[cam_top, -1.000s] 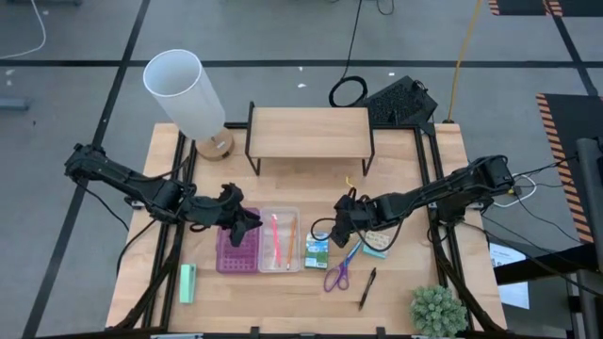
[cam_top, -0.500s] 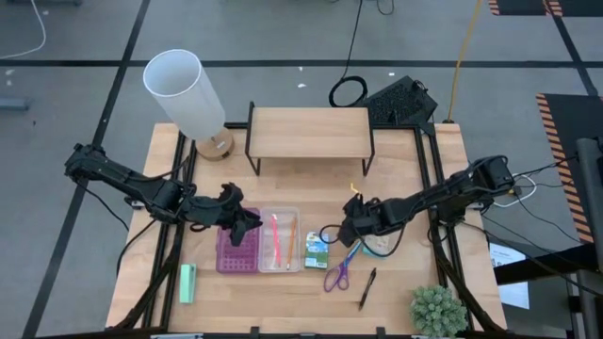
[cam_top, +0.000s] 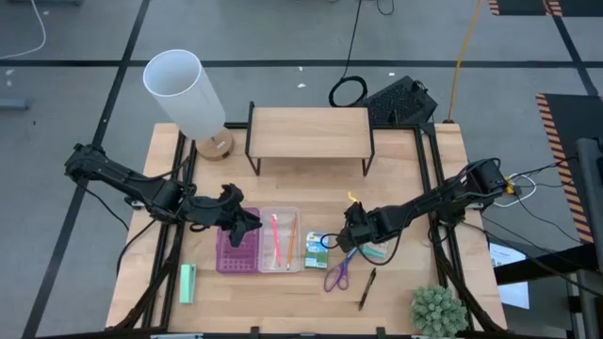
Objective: Pack school essentials
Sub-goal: Put the yellow eraser into the violet supply box
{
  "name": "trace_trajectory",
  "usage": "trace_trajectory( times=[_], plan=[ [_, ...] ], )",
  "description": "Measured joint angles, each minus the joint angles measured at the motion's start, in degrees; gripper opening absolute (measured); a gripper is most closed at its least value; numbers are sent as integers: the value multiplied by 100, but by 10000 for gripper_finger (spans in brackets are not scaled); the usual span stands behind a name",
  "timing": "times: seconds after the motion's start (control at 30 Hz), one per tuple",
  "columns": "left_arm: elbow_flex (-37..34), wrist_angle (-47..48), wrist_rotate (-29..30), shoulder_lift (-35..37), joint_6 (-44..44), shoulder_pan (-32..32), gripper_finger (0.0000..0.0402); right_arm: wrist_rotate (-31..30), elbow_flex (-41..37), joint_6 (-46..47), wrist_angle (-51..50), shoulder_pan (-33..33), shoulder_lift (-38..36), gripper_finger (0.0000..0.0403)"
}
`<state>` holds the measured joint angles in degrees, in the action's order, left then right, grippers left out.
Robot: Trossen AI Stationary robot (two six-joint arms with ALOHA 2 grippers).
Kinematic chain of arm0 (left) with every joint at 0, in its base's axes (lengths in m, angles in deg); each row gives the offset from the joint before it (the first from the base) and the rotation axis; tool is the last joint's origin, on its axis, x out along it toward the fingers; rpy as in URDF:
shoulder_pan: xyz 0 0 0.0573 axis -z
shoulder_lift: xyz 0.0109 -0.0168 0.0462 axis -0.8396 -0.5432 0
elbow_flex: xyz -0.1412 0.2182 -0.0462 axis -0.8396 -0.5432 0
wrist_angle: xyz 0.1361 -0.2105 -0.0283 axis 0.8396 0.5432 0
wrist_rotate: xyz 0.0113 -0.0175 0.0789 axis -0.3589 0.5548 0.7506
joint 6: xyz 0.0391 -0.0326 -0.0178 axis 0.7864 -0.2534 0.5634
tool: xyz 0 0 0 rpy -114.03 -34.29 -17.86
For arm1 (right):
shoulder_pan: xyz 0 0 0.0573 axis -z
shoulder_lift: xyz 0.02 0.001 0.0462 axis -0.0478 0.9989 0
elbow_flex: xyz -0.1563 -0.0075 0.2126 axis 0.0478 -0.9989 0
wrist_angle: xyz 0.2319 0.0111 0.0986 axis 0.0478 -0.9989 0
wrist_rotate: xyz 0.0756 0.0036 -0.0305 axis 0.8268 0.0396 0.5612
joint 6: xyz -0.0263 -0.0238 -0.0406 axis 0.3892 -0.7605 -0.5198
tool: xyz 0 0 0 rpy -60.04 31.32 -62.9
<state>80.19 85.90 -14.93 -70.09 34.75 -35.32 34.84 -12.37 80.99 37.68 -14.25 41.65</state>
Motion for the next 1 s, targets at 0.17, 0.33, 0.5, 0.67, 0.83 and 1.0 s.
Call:
trace_trajectory(
  times=[0.17,0.33,0.5,0.67,0.83,1.0],
  plan=[
    [0,10,-1,0,-12,0,115,-58,7,-128,0,-1,89,317],
    [0,101,-2,0,-125,0,115,-307,-4,-146,48,-2,111,276],
    [-2,116,-4,0,-191,0,115,-609,-15,-232,108,15,125,230],
    [-2,118,-5,0,-219,0,115,-508,-17,-321,150,23,127,186],
    [-2,119,-7,0,-260,0,115,-414,-15,-281,155,-55,125,158],
    [-2,118,-7,0,-276,0,115,-410,-63,-222,274,-61,187,149]
  ],
)
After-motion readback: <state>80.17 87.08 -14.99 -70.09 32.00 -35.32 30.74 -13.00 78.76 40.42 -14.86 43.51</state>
